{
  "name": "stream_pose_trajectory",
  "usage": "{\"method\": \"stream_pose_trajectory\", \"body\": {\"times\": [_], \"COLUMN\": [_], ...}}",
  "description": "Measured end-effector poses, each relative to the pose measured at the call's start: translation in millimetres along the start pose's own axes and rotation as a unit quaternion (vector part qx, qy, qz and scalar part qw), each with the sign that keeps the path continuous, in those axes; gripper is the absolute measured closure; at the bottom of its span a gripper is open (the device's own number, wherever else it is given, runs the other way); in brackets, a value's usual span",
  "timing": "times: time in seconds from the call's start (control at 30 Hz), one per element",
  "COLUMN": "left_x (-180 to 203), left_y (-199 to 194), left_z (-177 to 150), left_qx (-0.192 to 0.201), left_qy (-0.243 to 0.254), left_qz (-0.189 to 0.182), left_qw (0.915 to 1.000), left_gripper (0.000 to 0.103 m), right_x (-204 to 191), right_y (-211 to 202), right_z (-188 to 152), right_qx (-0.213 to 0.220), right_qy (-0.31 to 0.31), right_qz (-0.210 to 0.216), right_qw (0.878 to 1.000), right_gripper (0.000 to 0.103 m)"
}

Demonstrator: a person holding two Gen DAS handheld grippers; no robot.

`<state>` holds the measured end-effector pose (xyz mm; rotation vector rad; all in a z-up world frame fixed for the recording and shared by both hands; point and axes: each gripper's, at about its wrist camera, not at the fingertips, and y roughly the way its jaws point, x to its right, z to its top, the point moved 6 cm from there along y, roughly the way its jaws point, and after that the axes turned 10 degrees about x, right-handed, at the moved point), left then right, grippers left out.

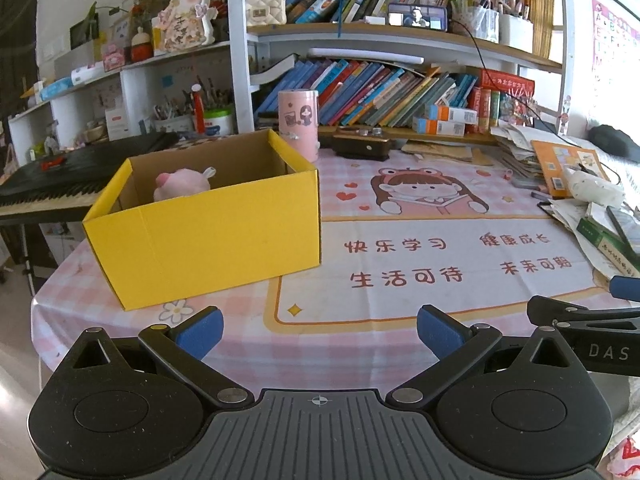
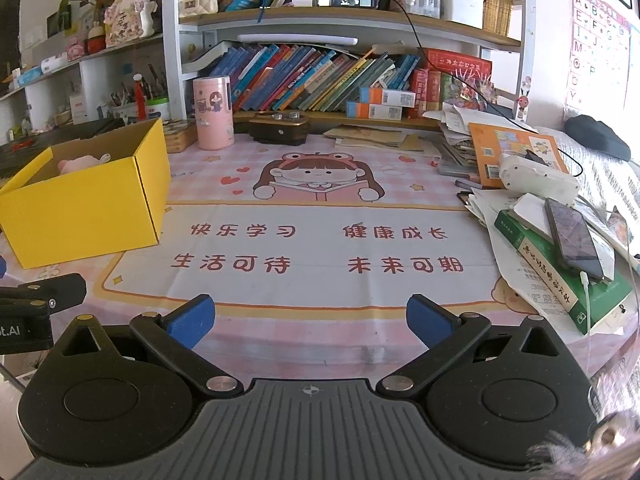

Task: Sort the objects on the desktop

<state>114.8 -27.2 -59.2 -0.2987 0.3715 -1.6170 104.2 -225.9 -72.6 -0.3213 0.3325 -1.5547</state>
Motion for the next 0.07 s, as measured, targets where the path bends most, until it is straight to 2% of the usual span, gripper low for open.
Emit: {"method": "stream_pose_trajectory", "body": {"times": [0.07], "left_x": [0.0], "left_y": [0.8], "left_z": [-0.2], "left_qx": [-0.003], "left_qy": [-0.001], "left_qz": [0.001], "left_qw": [1.0], "left_gripper": [0.0], "right_x": [0.4], "right_y": [0.3], "right_z": [-0.5], "right_qx": [-0.002], "right_qy": [0.0], "right_qz": [0.0], "right_qw": [1.0], "right_gripper": [0.0]}}
